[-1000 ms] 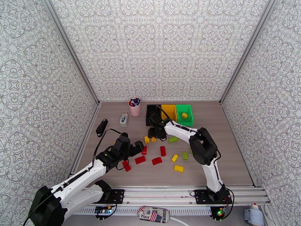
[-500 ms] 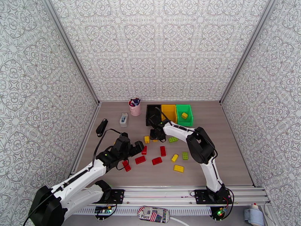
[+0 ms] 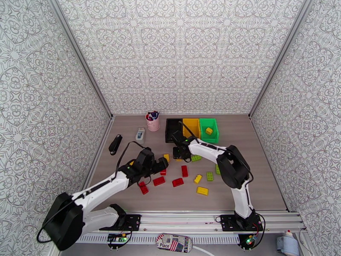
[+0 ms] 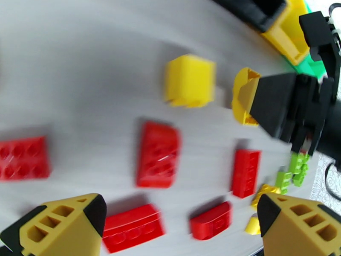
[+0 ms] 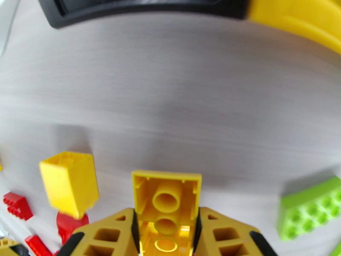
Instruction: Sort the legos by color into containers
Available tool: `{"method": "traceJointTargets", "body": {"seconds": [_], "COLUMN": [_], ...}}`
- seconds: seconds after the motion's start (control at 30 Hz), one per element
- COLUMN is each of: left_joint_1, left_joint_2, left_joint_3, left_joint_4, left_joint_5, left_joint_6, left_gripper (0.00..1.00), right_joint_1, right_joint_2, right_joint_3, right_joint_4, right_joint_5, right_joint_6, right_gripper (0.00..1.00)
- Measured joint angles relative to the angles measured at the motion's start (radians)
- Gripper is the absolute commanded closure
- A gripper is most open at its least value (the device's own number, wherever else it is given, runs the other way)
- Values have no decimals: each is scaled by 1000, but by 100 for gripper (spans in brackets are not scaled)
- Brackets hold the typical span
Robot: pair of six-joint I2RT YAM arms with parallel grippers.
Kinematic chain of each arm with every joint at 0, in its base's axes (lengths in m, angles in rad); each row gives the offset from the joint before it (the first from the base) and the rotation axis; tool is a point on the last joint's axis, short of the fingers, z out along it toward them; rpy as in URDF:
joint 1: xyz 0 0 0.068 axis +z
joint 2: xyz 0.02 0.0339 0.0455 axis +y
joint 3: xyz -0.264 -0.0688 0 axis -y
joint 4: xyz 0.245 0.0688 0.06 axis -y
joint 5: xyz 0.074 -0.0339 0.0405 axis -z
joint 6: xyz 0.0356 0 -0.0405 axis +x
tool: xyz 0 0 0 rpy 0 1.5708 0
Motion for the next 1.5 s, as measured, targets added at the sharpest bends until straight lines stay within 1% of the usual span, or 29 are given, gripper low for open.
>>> {"method": "traceJointTargets", "body": {"seconds": [0.1,0.23,0.4,0.5,0.6,0.7,0.77,0.9,0.97,1.03,1.17,1.3,1.4,1.5], "left_joint_1": [-18,-33,-36,-42,-50,-55,-56,-56,-56,-56,-56,-52,-44,-25], "left_joint_2": [93,244,436,557,678,770,802,801,787,748,607,453,348,275], "left_joint_3": [92,264,526,710,905,1064,1129,1146,1127,1070,899,731,611,506], "left_joint_4": [32,50,53,41,24,6,-2,-20,-28,-35,-43,-42,-39,-43], "left_joint_5": [15,58,117,146,184,215,233,240,238,231,183,120,72,36], "left_joint_6": [18,45,77,105,130,151,158,173,181,187,203,203,203,203], "left_gripper": [1,1,1,1,1,1,1,1,1,1,1,1,1,1], "right_joint_1": [-51,-150,-291,-366,-426,-469,-489,-511,-515,-519,-519,-514,-499,-465], "right_joint_2": [-100,-215,-285,-286,-264,-211,-158,-63,-26,-10,-8,-42,-107,-180], "right_joint_3": [-53,-106,-130,-119,-66,31,113,243,286,302,302,243,155,72], "right_joint_4": [5,6,-2,-15,-45,-66,-80,-114,-132,-145,-167,-147,-135,-112], "right_joint_5": [2,10,16,17,17,20,21,24,24,23,11,-12,-25,-37], "right_joint_6": [-11,-33,-71,-97,-121,-138,-149,-175,-183,-191,-195,-193,-190,-182], "right_gripper": [72,72,72,72,71,67,63,52,45,41,38,35,34,33]}}
